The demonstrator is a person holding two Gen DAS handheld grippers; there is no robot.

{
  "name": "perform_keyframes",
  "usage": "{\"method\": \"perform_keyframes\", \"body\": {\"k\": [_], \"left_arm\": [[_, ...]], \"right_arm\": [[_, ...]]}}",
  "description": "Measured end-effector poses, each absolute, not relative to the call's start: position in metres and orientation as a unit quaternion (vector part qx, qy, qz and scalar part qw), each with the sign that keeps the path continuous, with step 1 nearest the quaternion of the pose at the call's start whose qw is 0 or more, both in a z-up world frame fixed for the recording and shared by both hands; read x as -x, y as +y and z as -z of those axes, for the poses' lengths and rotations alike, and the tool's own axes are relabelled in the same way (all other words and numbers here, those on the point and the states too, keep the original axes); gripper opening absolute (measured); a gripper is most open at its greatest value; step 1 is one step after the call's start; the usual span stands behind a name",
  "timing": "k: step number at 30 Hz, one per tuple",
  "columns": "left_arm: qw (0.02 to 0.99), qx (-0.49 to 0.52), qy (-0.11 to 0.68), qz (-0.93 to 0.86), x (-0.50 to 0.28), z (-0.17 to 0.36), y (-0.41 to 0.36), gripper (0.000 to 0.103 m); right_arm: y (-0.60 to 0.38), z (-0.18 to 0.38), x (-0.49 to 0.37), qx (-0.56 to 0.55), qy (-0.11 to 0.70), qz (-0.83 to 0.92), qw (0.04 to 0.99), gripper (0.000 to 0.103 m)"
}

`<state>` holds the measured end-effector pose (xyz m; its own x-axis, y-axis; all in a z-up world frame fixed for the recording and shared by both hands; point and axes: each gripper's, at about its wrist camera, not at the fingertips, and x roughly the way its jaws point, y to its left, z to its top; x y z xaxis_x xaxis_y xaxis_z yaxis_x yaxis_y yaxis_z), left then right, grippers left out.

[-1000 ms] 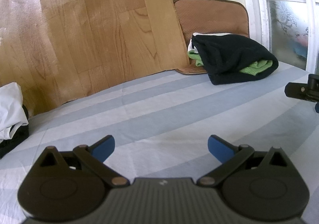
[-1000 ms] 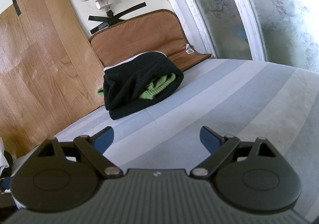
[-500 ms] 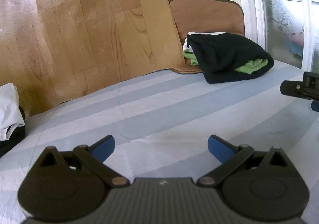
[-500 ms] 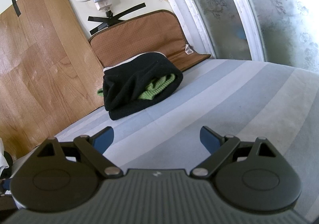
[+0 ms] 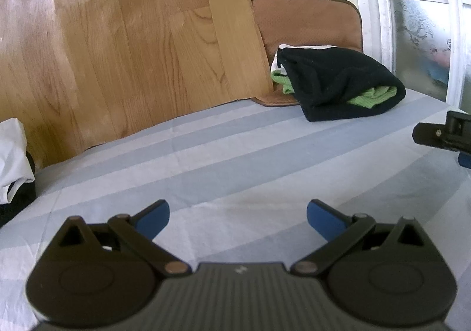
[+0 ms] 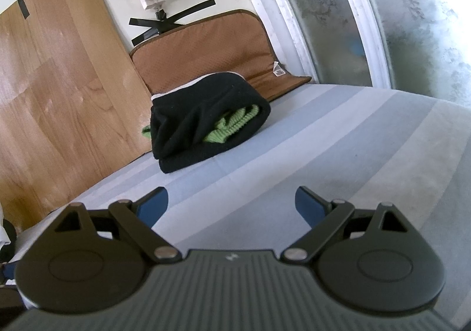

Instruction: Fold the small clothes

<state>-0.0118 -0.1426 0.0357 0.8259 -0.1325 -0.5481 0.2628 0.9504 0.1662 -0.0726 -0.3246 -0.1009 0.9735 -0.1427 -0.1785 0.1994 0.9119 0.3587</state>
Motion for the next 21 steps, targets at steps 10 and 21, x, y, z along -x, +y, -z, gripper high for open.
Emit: {"method": "perform_keyframes", "body": {"k": [10, 21], "left_arm": [[0.948, -0.117, 0.278, 0.104, 0.0117, -0.0356, -0.1429, 0.103], [0.948, -0.117, 0.278, 0.103, 0.0121, -0.0359, -0.1435, 0.103]], "right_arm": [[-0.3258, 0.1017, 0.0739, -0.193, 0.069, 0.090, 0.975, 0.095], [-0.3258, 0.1014, 0.0740, -0.193, 0.069, 0.089, 0.975, 0.095]]}}
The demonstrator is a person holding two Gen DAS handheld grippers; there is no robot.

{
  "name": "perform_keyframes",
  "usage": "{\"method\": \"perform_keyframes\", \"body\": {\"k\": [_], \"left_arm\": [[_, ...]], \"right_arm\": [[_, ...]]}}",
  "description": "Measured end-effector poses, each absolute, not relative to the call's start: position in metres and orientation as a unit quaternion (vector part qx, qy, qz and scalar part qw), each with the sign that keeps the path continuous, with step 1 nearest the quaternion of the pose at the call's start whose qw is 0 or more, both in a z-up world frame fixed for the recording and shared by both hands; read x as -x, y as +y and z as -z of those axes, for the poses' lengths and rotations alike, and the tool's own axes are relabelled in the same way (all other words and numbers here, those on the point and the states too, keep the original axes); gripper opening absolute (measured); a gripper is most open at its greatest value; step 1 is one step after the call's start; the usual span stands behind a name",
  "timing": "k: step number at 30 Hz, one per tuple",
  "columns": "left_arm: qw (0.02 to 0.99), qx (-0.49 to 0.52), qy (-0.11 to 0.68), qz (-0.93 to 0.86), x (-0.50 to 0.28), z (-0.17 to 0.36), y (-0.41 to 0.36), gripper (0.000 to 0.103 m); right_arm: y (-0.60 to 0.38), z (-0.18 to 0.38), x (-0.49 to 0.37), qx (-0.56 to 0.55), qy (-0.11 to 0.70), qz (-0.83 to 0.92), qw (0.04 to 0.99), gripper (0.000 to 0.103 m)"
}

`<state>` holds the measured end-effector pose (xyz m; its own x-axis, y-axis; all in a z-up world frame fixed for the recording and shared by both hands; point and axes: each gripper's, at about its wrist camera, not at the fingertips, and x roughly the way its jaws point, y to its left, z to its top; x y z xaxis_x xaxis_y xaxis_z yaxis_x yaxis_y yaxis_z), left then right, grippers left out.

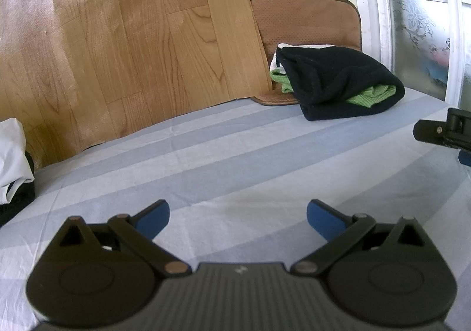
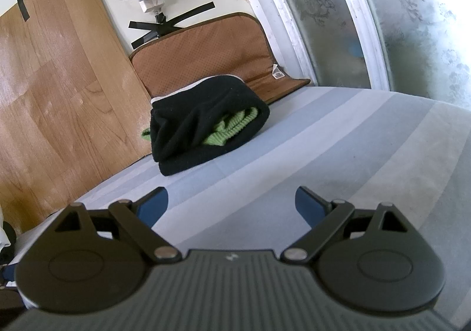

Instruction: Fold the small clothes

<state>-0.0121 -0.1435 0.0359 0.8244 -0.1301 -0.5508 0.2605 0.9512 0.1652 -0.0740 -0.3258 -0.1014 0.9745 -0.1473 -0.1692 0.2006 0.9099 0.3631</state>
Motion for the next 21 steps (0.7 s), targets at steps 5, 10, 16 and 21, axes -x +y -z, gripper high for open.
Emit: {"method": "perform_keyframes", "body": {"k": [5, 10, 16, 21], "left_arm": [[0.948, -0.118, 0.278, 0.104, 0.0121, -0.0361, -0.1433, 0.103], [0.948, -0.117, 0.278, 0.104, 0.0123, -0.0363, -0.1433, 0.103], [0.949, -0.115, 0.272, 0.111, 0.0142, -0.0377, -0.1429, 0.103], [0.951, -0.114, 0.264, 0.113, 0.0157, -0.0390, -0.1427, 0.103]], "right_arm": [[-0.3258, 0.1013, 0.0740, -0.193, 0.069, 0.089, 0.975, 0.095], [-0.3258, 0.1014, 0.0738, -0.192, 0.069, 0.089, 0.975, 0.095], [-0.3260, 0.1014, 0.0737, -0.193, 0.069, 0.089, 0.975, 0.095], [-0.3262, 0.1015, 0.0739, -0.193, 0.069, 0.089, 0.975, 0.095]]}}
